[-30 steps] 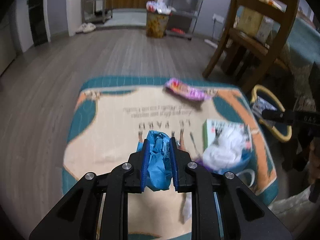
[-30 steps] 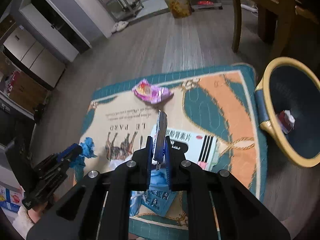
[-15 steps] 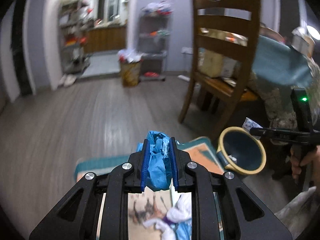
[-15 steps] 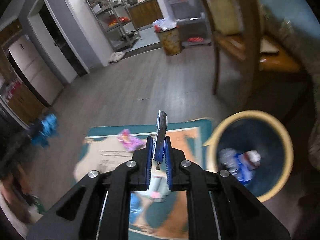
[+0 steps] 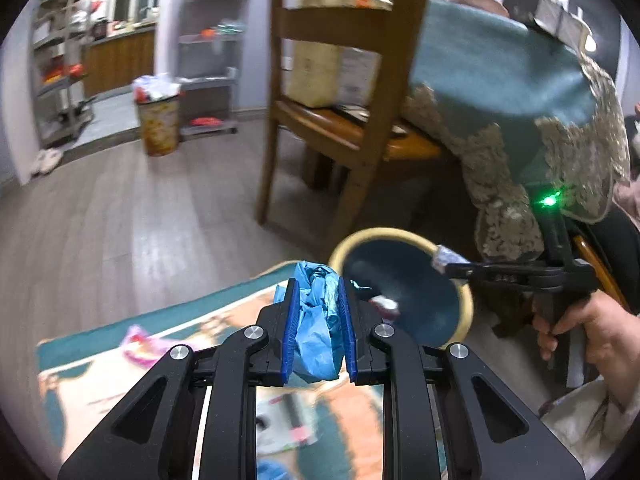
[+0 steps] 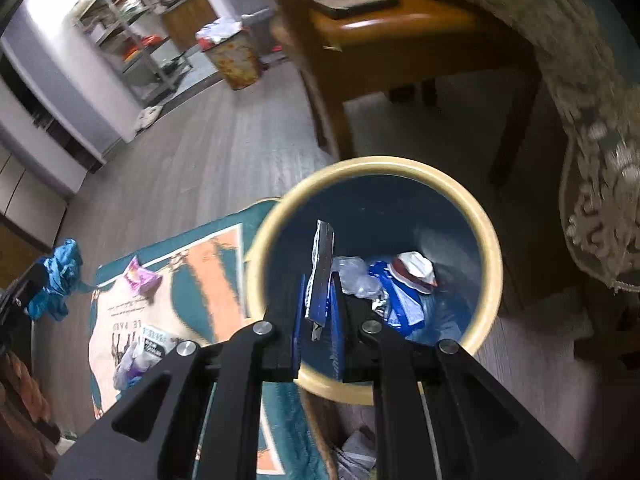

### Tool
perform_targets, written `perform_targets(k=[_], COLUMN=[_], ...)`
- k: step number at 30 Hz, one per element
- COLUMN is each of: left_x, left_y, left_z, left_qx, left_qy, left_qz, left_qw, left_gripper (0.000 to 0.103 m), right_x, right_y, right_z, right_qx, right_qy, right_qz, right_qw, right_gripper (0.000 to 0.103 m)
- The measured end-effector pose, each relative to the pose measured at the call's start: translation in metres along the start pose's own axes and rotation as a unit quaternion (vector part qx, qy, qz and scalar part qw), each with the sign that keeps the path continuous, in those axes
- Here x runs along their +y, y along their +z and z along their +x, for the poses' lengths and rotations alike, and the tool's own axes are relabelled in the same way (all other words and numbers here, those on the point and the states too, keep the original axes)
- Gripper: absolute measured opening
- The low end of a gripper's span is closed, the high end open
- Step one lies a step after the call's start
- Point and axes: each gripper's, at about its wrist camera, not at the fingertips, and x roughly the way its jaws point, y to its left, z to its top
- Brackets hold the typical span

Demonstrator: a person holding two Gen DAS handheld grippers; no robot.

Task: Collect trash
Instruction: 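Carry the blue cloth and white strip over the bin with both tools, then open both tools to drop the blue cloth and strip into the bin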

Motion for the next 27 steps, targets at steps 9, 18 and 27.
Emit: perform_targets(k=[9,18,27], left_x=[-0.056,-0.075,-0.065], left_y=[-0.013,-0.027,-0.022], left_z=[0.093,0.144,0.144], left_qx=[0.058,0.096,0.094], left_qy=[-0.033,-0.041,-0.036], left_qz=[0.044,0.062,0.039], left_qw=[0.9968,0.9926,0.9942], left_gripper=[0.021,0.021,0.032], right_x=[-0.056,-0.072,-0.068], right_y=[-0.006,-0.005,-0.001], right_z=[0.015,0.025,0.022], right_qx=[0.027,0.044,0.035], right_qy=[-0.015,-0.015,-0.025], right_qz=[0.045,0.067,0.065], right_qw=[0.999,0.997,0.997], right_gripper=[0.011,0.012,0.022])
